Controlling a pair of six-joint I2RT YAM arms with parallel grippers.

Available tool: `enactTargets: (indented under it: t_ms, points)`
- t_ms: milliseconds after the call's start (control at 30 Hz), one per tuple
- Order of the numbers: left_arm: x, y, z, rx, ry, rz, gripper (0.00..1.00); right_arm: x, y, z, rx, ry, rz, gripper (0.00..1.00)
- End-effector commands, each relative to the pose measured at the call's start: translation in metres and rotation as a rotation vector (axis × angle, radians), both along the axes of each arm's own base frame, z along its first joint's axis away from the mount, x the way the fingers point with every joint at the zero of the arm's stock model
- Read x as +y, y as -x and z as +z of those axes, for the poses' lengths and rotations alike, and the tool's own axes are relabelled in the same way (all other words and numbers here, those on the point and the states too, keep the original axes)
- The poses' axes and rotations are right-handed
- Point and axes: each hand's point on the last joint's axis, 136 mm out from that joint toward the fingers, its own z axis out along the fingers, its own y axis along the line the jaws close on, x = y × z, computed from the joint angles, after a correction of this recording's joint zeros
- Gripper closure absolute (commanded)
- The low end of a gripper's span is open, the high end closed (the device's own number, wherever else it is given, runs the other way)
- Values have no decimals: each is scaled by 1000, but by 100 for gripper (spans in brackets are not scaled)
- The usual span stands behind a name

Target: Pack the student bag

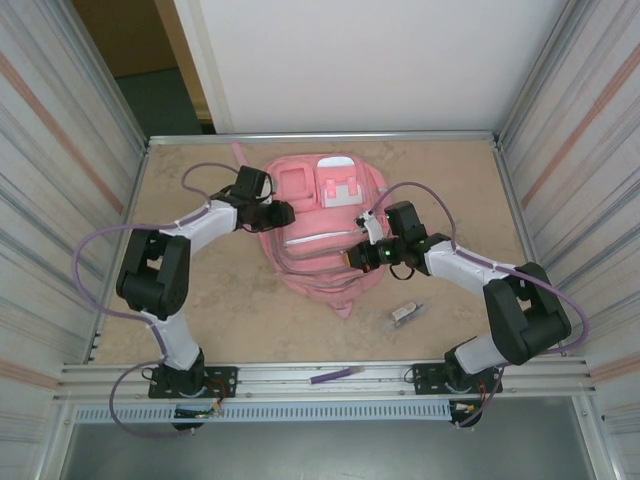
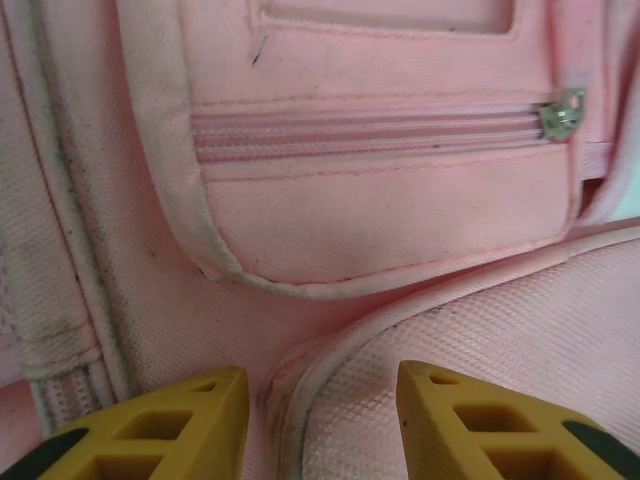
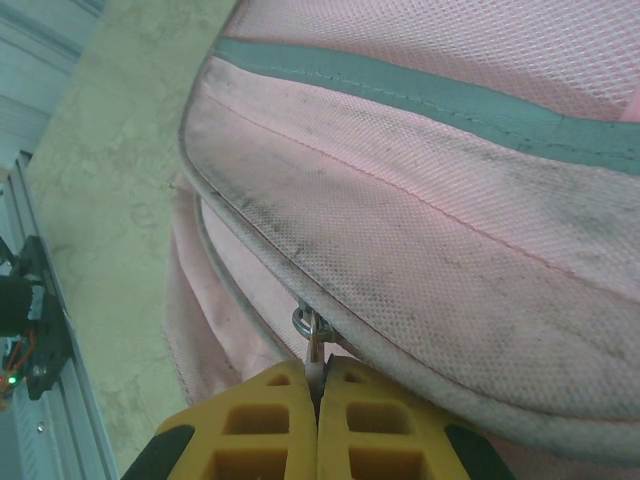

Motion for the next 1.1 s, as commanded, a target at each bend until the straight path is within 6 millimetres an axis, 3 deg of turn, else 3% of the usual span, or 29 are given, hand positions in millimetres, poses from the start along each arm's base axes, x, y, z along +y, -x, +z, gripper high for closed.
enactTargets:
  t_ms: [0, 67, 100, 167, 200, 300, 433, 600, 700, 833, 1067]
  points:
    - [-4, 3, 4, 43, 34, 12, 58, 1, -8, 11, -34, -19, 18, 100]
    - [-9, 5, 6, 48, 59, -9, 59, 0, -10, 11, -44, -19, 11, 100]
    - [-13, 6, 8, 50, 82, -30, 66, -1, -12, 11, -50, -22, 8, 100]
    - [-21, 10, 11, 61, 124, -62, 94, -2, -19, 8, -46, -23, 1, 100]
    - [-20, 12, 10, 70, 128, -60, 100, -4, -24, 7, -40, -20, -9, 100]
    - [5, 17, 3, 141, 176, 62, 100, -7, -42, 10, -57, -11, -50, 100]
    - [39, 32, 13, 144, 301, 236, 100, -3, -66, 14, -94, 2, -71, 100]
    - [46, 67, 27, 79, 320, 392, 100, 7, -87, 5, -66, 36, -75, 100]
    - [55, 79, 27, 52, 375, 525, 100, 20, -77, 0, -31, 48, -27, 100]
    - [79, 80, 32, 13, 327, 645, 100, 31, -49, -14, -24, 125, 80, 99]
    - [63, 83, 30, 9, 333, 650, 100, 64, -10, -22, 4, 134, 235, 98]
